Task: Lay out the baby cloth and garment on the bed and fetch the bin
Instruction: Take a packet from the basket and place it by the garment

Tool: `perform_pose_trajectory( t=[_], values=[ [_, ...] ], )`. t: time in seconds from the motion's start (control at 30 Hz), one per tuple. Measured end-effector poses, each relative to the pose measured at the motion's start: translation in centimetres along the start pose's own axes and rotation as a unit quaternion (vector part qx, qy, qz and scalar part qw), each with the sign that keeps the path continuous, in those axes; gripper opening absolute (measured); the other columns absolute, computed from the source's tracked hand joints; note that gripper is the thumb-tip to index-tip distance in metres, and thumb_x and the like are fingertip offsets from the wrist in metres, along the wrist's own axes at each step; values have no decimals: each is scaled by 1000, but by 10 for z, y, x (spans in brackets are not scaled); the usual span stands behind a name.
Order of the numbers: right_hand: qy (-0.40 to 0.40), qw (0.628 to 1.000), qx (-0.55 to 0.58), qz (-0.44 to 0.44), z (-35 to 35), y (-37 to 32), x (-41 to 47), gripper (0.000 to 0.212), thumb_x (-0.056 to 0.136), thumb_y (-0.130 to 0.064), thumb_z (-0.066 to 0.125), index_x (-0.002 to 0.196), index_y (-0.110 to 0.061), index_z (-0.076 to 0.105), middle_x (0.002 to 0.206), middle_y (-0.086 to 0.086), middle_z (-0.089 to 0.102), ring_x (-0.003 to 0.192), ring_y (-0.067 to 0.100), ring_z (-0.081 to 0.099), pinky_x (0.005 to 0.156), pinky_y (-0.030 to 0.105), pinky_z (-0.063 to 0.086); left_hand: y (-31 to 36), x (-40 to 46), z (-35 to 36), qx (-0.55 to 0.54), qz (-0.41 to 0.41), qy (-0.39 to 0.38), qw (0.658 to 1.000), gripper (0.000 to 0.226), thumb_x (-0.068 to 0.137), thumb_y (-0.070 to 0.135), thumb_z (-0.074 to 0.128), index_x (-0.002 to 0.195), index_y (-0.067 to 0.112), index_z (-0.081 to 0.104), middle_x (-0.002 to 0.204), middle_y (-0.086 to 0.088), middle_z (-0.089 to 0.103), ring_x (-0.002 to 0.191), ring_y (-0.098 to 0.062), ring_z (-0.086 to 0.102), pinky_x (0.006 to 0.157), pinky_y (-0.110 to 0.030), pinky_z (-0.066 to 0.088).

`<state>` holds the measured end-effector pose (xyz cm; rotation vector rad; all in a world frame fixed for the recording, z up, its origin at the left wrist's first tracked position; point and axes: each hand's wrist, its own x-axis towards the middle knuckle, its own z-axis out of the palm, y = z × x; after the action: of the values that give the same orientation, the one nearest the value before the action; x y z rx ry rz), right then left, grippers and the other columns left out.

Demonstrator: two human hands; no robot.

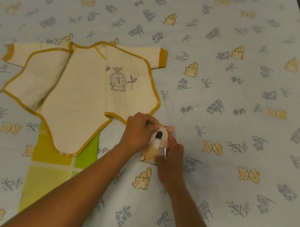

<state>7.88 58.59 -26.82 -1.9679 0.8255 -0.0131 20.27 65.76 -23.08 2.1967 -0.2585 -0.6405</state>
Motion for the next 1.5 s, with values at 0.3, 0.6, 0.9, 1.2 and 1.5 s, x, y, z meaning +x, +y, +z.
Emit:
perform_pose_trajectory(
  t=[0.3,0.6,0.9,1.2,1.5],
  values=[
    [-56,997,48,-24,-18,-3,1,82,79,-10,57,147,-39,24,110,-2,39,91,4,42,69,13,39,-4,12,13,-49,-54,51,996,12,86,10,62,81,17,71,75,4,69,67,-17,62,61,-27,45],
    [-103,995,-9,-13,-34,-10,9,59,88,-21,62,141,-35,40,106,-1,45,82,-1,48,62,7,36,-12,-31,-2,22,53,78,995,12,87,17,66,92,26,72,88,10,62,82,-4,56,73,-15,44],
    [-106,994,-3,42,-62,-30,16,45,88,-19,61,131,-32,56,107,-5,60,91,7,56,70,12,42,-2,-43,-8,113,-50,-48,991,36,76,45,59,110,37,70,116,-4,60,114,-26,51,103,-43,43],
    [-3,999,6,42,-174,-136,17,31,94,-23,56,125,-24,60,120,-1,61,103,16,58,86,26,43,75,-62,-64,128,-63,-107,984,29,93,36,56,116,22,69,115,-3,67,102,-17,61,87,-31,50],
    [14,994,-67,-81,-327,-316,-15,40,97,-34,51,135,-22,53,141,3,51,122,20,54,97,28,41,281,-102,-203,214,52,0,975,48,94,55,48,127,24,62,130,-2,62,117,-19,58,90,-32,45]
  ],
)
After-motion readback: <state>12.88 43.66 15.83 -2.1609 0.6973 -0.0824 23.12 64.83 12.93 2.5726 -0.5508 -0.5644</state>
